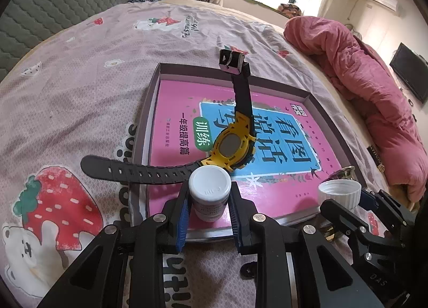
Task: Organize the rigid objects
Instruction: 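Lower the white cap into the tray and open the right tool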
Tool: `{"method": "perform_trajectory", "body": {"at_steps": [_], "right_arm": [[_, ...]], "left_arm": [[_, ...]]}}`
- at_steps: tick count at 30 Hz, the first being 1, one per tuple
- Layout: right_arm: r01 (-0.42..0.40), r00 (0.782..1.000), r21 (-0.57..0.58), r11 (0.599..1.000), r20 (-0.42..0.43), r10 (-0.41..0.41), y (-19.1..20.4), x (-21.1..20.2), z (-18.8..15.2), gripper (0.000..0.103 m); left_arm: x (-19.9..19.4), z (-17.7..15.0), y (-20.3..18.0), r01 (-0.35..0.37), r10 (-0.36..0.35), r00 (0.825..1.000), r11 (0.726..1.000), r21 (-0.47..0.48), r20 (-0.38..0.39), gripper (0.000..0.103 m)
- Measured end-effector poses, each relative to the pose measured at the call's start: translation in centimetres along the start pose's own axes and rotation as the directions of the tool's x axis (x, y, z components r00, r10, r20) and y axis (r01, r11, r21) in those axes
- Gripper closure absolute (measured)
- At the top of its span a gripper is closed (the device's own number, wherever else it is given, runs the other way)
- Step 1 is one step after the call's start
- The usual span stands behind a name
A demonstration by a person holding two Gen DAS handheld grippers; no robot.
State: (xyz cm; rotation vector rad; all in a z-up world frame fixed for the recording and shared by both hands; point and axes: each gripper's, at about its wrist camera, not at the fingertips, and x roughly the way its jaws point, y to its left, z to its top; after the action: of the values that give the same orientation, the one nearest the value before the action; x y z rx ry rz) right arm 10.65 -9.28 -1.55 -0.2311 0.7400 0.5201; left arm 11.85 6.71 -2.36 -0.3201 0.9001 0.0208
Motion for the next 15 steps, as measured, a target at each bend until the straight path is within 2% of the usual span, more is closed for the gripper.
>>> {"method": "perform_trajectory", "body": {"at_steps": [15], "right_arm": [[-0.001, 1.0, 0.024, 1.0, -0.012, 0.001, -0.85, 0.13, 0.09, 0.053]], "left_arm": [[0.33, 0.13, 0.55, -0.016, 0.016, 1.0, 1.0, -0.02, -0.003, 0.076]]}}
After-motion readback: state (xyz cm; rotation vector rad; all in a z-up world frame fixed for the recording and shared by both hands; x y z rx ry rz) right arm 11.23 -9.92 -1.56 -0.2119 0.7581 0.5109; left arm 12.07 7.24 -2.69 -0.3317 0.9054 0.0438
